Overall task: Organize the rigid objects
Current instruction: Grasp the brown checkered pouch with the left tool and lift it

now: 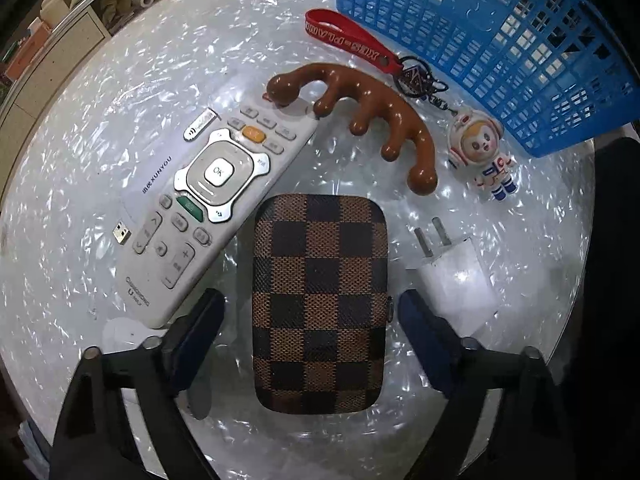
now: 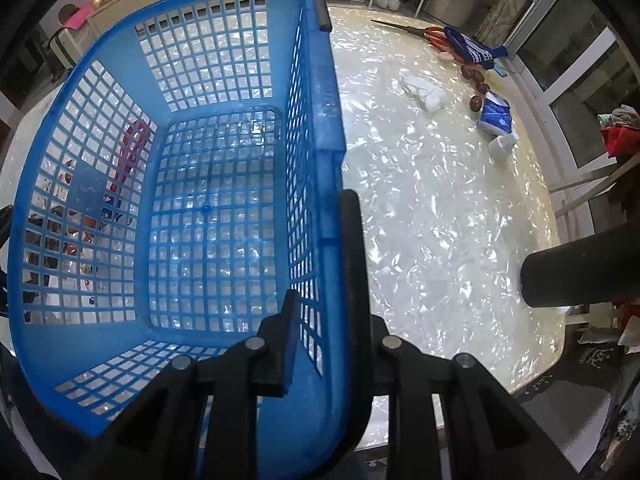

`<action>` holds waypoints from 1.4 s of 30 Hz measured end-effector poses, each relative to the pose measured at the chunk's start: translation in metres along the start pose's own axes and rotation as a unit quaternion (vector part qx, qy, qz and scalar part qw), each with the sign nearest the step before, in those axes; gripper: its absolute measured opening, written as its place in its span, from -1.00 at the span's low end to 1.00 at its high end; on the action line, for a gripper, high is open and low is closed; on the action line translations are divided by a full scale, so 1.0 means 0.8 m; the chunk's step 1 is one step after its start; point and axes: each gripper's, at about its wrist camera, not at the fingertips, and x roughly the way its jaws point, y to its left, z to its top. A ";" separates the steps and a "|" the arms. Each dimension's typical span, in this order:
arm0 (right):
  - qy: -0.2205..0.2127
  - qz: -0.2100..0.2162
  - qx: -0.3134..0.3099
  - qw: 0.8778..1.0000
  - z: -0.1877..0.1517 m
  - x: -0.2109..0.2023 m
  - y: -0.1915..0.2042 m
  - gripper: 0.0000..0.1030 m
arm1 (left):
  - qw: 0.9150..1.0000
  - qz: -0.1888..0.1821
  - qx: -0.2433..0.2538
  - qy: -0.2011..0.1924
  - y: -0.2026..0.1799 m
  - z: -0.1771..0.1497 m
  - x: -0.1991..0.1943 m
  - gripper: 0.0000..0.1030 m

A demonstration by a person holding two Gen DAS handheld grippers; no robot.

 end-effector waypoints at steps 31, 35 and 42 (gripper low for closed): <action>-0.014 0.024 0.000 1.000 -0.007 -0.013 0.006 -0.85 | 0.991 0.021 -0.095 -0.095 -0.017 -0.030 -0.153 0.37; -0.022 0.033 0.005 0.999 -0.007 -0.016 0.004 -0.87 | 0.989 0.018 -0.082 -0.125 -0.034 -0.016 -0.189 0.37; -0.034 0.040 0.008 0.999 -0.003 -0.019 0.007 -0.87 | 0.987 0.019 -0.056 -0.149 -0.065 0.028 -0.216 0.37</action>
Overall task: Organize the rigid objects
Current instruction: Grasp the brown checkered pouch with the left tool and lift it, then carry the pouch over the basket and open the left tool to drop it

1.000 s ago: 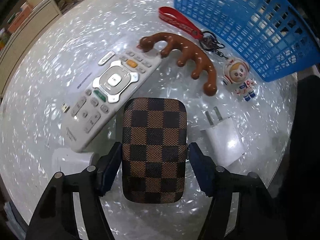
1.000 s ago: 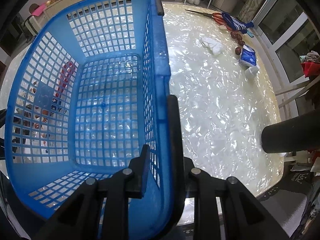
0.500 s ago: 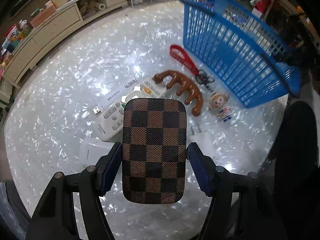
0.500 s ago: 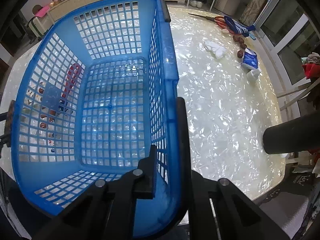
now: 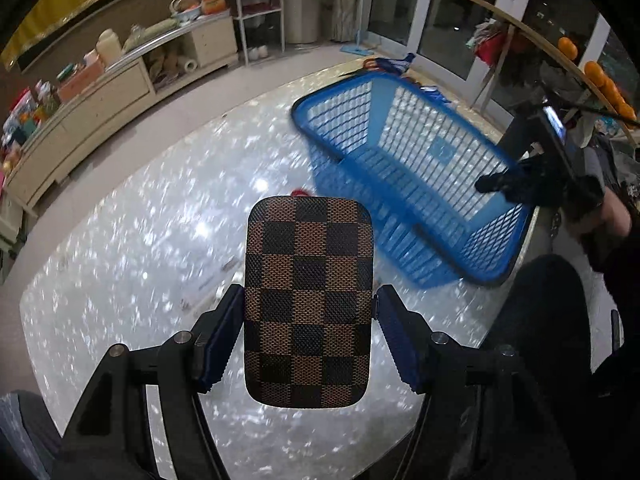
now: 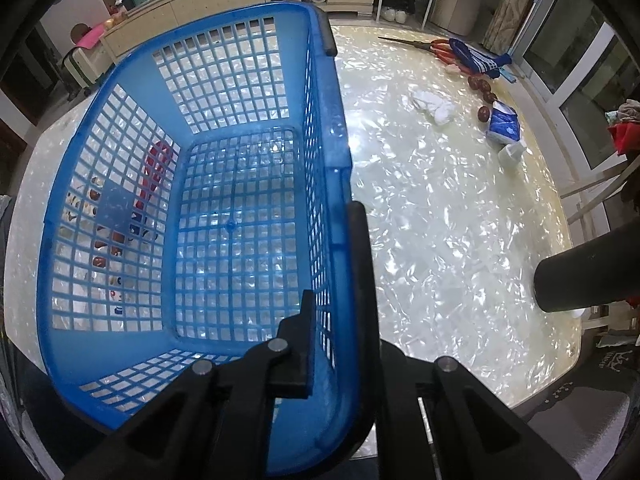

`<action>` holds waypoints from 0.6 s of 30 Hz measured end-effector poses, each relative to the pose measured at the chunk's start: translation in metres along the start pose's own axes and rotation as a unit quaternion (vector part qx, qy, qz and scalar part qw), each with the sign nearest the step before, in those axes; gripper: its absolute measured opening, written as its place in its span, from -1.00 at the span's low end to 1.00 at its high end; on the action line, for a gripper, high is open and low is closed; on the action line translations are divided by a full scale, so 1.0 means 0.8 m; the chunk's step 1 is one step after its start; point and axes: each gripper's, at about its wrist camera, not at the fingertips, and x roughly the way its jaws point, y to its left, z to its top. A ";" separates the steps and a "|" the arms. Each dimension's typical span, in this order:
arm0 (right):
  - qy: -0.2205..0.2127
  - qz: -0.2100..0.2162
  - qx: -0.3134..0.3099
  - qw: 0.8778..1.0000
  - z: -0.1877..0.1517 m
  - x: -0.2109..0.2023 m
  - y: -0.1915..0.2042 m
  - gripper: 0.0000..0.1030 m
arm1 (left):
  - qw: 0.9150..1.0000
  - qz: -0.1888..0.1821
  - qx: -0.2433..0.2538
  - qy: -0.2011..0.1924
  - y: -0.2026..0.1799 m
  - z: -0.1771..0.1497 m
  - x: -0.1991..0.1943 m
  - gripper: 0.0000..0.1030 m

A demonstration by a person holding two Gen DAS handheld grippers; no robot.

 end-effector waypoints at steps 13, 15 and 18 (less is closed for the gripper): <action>-0.012 0.030 0.010 0.999 -0.001 0.005 -0.010 -0.87 | 0.995 -0.033 0.098 -0.009 -0.090 0.086 0.050 0.37; -0.013 0.034 0.011 0.999 -0.002 0.006 -0.012 -0.87 | 0.993 -0.034 0.109 -0.011 -0.097 0.095 0.064 0.37; -0.013 0.036 0.012 0.999 -0.004 0.008 -0.012 -0.87 | 0.991 -0.044 0.128 -0.012 -0.108 0.100 0.084 0.37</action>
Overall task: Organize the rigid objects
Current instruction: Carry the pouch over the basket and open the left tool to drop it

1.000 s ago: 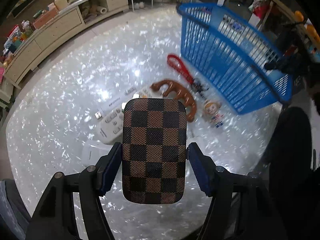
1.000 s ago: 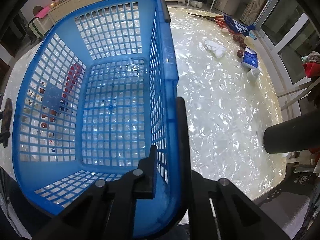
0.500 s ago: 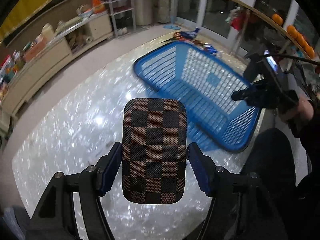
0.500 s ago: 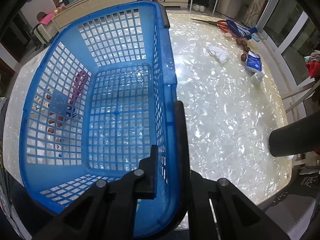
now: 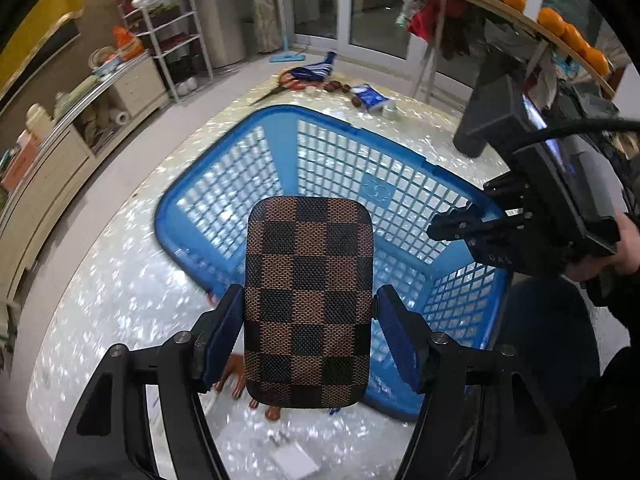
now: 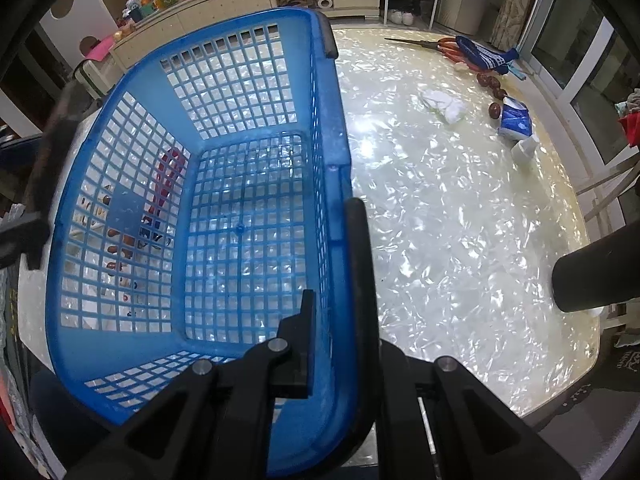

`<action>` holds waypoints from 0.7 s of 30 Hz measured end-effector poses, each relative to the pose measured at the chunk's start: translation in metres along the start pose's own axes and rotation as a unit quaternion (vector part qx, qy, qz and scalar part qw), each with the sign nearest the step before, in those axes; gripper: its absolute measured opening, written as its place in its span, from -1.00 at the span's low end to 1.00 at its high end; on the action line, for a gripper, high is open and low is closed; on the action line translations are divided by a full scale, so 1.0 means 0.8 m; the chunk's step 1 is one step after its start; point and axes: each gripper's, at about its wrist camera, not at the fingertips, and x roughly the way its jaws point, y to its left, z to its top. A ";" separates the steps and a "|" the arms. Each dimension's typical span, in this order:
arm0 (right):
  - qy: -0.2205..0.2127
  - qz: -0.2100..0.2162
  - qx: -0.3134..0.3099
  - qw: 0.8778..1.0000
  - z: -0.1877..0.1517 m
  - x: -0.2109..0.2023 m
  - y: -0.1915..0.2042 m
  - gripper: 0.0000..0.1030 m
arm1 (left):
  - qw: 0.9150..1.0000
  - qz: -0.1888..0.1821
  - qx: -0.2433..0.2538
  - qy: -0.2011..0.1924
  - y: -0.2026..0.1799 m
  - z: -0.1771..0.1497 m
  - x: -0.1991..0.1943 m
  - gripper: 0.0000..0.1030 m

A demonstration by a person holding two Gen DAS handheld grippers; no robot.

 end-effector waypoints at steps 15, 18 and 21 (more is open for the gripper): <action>-0.009 0.021 0.011 1.000 0.000 0.000 -0.009 -0.87 | 0.999 -0.014 0.042 0.026 -0.005 0.018 0.087 -0.38; -0.011 0.025 0.012 1.000 0.000 0.000 -0.010 -0.87 | 0.998 -0.015 0.046 0.036 -0.007 0.023 0.096 -0.38; -0.011 0.027 0.011 1.000 0.001 0.001 -0.010 -0.87 | 0.998 -0.012 0.051 0.037 -0.011 0.025 0.099 -0.37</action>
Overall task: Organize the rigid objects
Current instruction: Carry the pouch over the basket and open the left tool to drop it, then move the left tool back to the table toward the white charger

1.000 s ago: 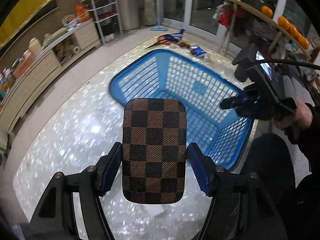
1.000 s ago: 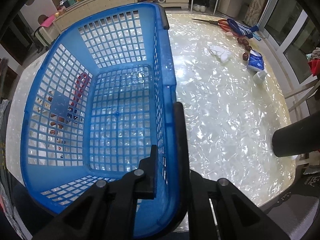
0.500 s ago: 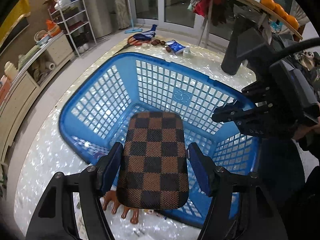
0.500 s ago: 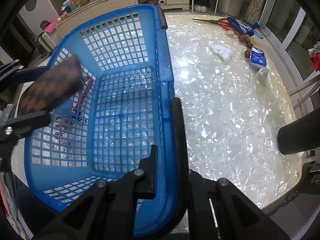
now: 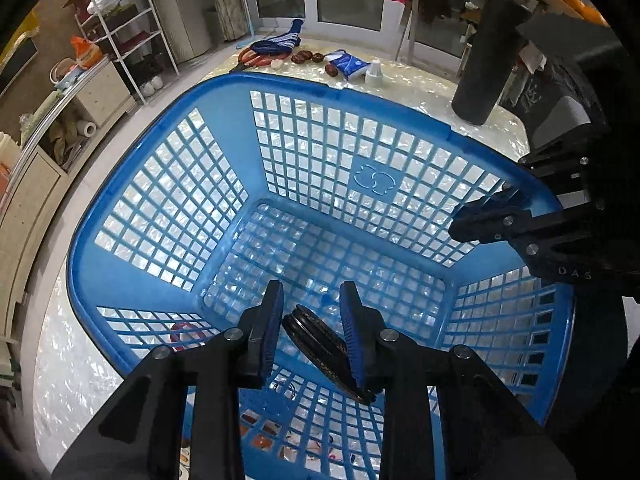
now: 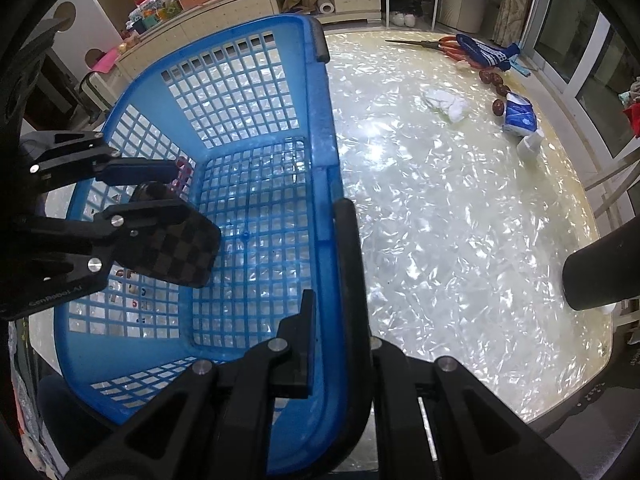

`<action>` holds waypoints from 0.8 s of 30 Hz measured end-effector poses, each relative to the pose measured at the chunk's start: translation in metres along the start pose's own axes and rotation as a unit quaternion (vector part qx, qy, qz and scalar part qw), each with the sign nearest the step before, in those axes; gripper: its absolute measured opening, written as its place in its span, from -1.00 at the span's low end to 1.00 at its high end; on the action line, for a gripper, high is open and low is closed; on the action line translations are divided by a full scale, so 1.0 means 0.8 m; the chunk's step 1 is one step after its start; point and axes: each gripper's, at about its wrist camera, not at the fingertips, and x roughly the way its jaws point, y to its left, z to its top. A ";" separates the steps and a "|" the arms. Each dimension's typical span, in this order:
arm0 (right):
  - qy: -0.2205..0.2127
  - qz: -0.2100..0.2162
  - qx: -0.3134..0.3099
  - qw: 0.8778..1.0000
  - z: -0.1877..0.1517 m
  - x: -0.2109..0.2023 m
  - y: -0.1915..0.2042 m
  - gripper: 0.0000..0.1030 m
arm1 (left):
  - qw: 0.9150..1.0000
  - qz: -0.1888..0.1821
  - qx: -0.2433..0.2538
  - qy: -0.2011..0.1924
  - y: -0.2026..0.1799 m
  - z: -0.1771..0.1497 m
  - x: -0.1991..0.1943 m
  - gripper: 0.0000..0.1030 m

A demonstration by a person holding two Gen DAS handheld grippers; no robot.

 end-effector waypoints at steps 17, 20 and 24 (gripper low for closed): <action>-0.006 0.011 0.007 1.000 -0.001 -0.002 -0.003 -0.87 | 0.999 -0.003 0.025 0.023 -0.020 -0.001 -0.008 0.83; -0.006 0.013 0.008 1.000 -0.001 -0.002 -0.004 -0.87 | 1.000 0.004 0.021 0.019 -0.015 -0.004 -0.026 0.92; -0.006 0.014 0.007 1.000 0.000 -0.002 -0.004 -0.87 | 1.000 0.015 0.017 0.010 -0.010 -0.012 -0.056 0.92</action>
